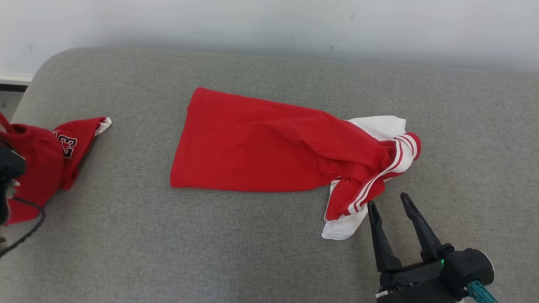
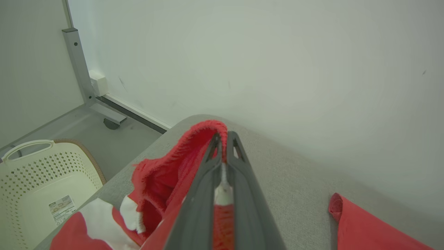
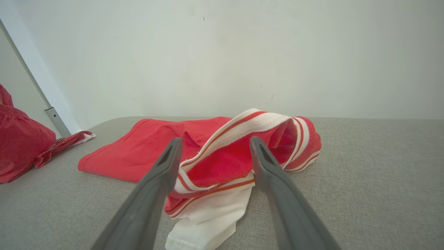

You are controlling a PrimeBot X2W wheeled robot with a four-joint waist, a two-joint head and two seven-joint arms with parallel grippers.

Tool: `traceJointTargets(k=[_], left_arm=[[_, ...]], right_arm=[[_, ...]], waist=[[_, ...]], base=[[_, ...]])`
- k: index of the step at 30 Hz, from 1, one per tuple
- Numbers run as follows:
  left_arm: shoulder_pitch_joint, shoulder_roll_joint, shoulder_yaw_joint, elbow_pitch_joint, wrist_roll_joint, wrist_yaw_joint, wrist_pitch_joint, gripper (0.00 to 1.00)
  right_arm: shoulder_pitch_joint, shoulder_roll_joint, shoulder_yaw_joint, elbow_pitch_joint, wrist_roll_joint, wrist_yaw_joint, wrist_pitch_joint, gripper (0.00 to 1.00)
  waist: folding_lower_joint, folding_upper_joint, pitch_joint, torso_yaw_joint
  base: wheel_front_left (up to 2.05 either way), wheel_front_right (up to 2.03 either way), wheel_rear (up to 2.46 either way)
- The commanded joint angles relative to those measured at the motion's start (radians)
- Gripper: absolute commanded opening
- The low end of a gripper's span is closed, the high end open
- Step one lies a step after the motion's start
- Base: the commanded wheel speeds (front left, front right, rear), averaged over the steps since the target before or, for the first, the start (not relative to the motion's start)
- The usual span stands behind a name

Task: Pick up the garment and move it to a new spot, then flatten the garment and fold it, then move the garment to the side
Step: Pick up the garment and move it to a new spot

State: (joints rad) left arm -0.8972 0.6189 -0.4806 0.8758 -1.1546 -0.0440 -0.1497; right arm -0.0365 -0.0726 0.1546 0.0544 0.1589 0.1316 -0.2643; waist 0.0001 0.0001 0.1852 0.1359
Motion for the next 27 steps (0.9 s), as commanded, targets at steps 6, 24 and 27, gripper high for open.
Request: traceJointTargets(k=[6,24,27], left_arm=[[0.031,-0.047,-0.031,0.070,0.027,-0.025,-0.033,1.00],[0.534,-0.143,0.284,-0.526,0.392,0.185,-0.115,1.00],[0.688,-0.207,0.351,-0.679,0.481,0.210,-0.116,1.00]], right_arm=[[0.002,-0.003,-0.002,0.005,-0.012,-0.002,-0.001,1.00],[0.028,0.020,0.002,0.031,0.012,-0.002,-0.001,1.00],[0.025,0.020,0.005,0.037,0.008,-0.002,-0.001,1.00]], waist=[[-0.0001,-0.0001,-0.011,-0.032],[-0.0001,-0.0001,-0.204,-0.186],[-0.0001,-0.0001,-0.224,-0.201]], base=[[0.00,0.00,0.00],[0.00,0.00,0.00],[0.00,0.00,0.00]])
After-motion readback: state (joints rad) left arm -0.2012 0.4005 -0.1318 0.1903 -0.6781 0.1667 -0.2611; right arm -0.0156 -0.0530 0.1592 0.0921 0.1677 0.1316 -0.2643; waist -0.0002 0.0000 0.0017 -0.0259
